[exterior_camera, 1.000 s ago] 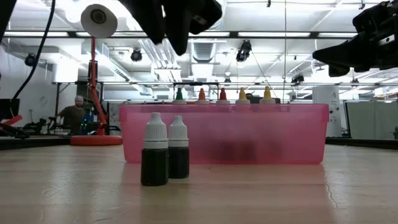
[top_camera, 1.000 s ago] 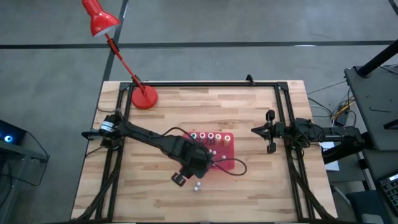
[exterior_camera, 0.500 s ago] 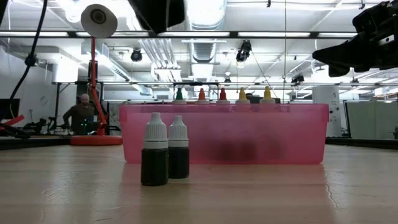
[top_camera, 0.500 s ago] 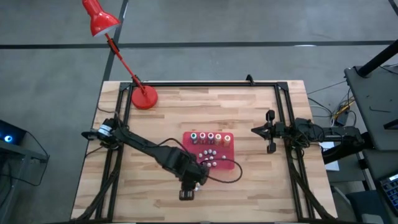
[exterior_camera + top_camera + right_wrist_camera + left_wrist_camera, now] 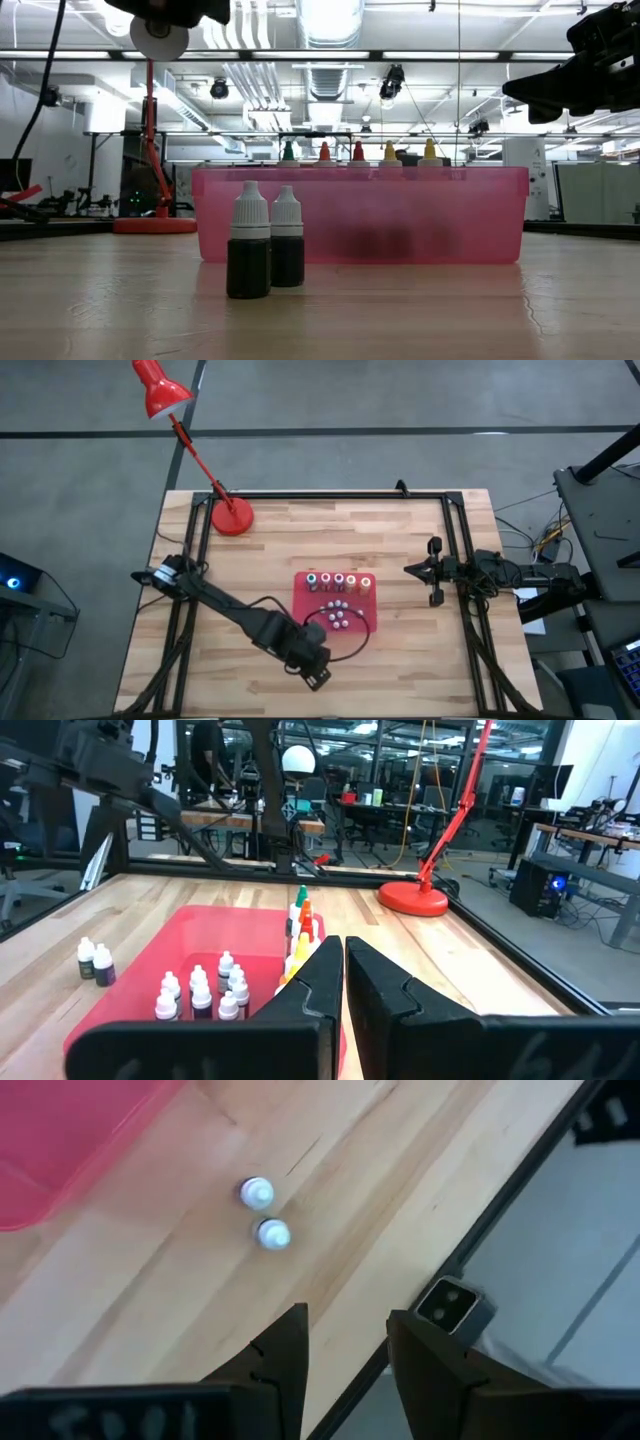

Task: Pick & Place food coloring
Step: Put the small green food coloring bottle into the container

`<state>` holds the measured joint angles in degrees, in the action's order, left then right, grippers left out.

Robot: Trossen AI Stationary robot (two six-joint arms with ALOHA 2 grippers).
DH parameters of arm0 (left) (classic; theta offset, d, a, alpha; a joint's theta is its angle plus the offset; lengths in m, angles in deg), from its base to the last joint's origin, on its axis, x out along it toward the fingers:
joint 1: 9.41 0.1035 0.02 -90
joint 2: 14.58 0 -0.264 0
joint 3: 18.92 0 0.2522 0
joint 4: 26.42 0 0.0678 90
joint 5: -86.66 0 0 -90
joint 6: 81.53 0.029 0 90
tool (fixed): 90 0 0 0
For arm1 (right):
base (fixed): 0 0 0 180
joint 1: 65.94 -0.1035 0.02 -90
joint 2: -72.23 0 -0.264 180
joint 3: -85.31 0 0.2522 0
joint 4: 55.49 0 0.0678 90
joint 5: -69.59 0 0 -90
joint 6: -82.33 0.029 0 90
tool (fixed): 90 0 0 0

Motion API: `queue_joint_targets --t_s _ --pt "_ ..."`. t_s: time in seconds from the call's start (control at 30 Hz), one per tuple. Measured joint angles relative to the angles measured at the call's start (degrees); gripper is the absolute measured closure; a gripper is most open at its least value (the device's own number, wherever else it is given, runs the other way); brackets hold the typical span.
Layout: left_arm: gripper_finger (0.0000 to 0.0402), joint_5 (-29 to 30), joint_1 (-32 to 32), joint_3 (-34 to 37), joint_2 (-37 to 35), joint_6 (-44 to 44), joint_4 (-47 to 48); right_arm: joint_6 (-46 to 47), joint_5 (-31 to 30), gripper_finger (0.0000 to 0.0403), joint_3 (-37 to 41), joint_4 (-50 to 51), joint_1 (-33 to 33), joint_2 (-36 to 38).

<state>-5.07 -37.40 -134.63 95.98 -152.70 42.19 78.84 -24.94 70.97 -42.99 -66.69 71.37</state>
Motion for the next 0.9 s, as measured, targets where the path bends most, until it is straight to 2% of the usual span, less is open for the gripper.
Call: queue_joint_targets --t_s 0.2,0.47,0.9 --pt "0.0291 3.29 -1.93 0.00 0.02 -3.92 -1.49 0.00 0.00 0.0394 0.00 0.00 0.00 0.00" --pt "0.0291 3.34 -3.59 0.00 0.07 -10.14 -2.10 0.00 0.00 0.0394 0.00 0.00 0.00 0.00" --pt "0.0291 3.32 -3.82 0.04 2.84 -14.97 -11.81 0.00 0.00 0.0394 0.00 0.02 0.00 0.00"
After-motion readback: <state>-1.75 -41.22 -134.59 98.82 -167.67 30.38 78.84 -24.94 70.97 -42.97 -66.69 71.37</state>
